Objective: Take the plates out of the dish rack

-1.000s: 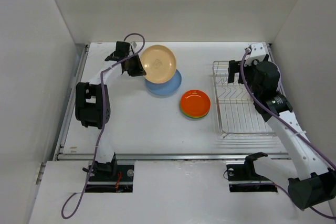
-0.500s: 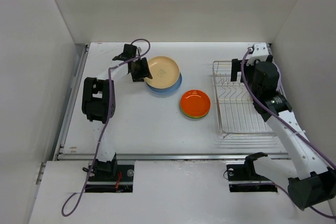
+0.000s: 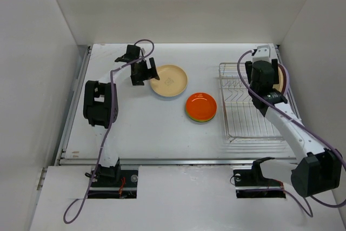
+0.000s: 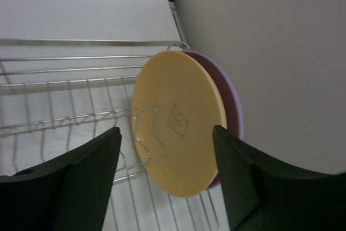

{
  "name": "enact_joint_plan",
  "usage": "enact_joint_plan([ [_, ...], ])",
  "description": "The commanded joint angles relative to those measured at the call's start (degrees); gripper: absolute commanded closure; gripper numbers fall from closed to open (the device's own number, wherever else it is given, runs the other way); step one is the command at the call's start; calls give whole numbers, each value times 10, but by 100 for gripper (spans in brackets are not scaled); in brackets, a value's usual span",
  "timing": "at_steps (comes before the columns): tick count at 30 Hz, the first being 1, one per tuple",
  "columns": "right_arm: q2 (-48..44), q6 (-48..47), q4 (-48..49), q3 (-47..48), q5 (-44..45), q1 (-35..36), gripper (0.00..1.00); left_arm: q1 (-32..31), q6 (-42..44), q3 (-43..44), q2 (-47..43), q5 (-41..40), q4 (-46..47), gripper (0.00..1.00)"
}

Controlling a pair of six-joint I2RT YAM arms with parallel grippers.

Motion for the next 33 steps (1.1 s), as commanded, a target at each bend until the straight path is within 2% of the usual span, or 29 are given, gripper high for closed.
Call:
enact_joint_plan([
  [1, 0, -28, 43, 4, 58, -23, 30, 0, -2, 1, -96, 21, 16, 10],
  [3, 17, -28, 37, 4, 58, -42, 42, 0, -12, -24, -133, 39, 42, 10],
  [4, 17, -28, 37, 4, 65, -47, 44, 0, -12, -30, -142, 47, 47, 10],
  [16, 61, -39, 18, 4, 69, -100, 48, 0, -18, -37, -160, 77, 54, 10],
  [23, 99, -39, -1, 4, 63, -112, 62, 0, -18, -37, -160, 77, 54, 8],
  [26, 105, -34, -14, 4, 57, -117, 62, 0, -18, -37, -160, 83, 54, 8],
  [30, 111, -34, -14, 10, 57, -123, 72, 0, -18, -37, -160, 83, 54, 8],
  [31, 111, -34, -14, 10, 57, -128, 82, 0, -18, -37, -160, 83, 54, 8],
  [33, 98, -34, -14, 10, 63, -128, 88, 0, -18, -37, -160, 83, 54, 8],
])
